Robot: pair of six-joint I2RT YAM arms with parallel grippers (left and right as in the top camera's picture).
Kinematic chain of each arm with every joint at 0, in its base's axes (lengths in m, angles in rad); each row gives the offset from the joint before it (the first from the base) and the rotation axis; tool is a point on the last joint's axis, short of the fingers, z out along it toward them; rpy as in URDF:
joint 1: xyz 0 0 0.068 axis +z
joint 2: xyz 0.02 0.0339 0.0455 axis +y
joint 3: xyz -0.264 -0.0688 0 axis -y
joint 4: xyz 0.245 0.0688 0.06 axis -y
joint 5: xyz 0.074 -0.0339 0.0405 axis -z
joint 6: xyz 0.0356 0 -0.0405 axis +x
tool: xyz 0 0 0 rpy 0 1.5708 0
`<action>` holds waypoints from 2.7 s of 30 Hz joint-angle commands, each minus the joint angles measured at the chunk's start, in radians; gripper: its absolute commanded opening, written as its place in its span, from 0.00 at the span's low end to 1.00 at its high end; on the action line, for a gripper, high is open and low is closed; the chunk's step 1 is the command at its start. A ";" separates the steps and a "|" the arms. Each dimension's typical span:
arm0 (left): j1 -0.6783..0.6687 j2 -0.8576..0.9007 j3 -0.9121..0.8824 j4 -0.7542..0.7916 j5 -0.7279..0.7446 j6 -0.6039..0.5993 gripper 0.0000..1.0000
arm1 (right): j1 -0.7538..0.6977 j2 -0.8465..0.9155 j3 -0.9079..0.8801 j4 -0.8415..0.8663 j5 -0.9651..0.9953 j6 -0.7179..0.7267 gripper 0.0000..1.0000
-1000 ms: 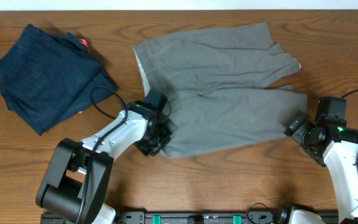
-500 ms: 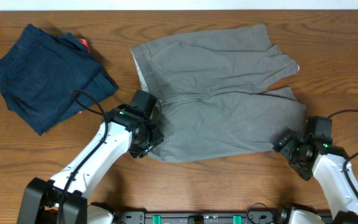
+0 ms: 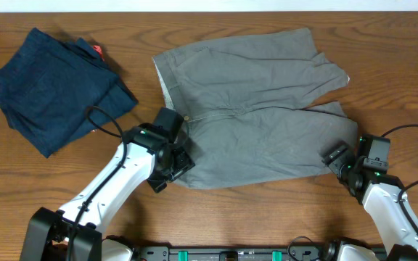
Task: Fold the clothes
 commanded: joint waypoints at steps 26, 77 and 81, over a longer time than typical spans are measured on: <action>-0.064 0.069 -0.148 0.237 -0.111 -0.161 0.19 | -0.002 0.124 -0.024 0.053 -0.002 0.040 0.01; 0.000 -0.645 0.239 -0.116 -0.074 0.040 0.06 | 0.043 -0.093 1.023 -0.880 0.085 -0.360 0.01; 0.000 -0.613 0.235 -0.115 -0.187 0.039 0.06 | 0.043 -0.043 1.023 -0.800 -0.029 -0.455 0.01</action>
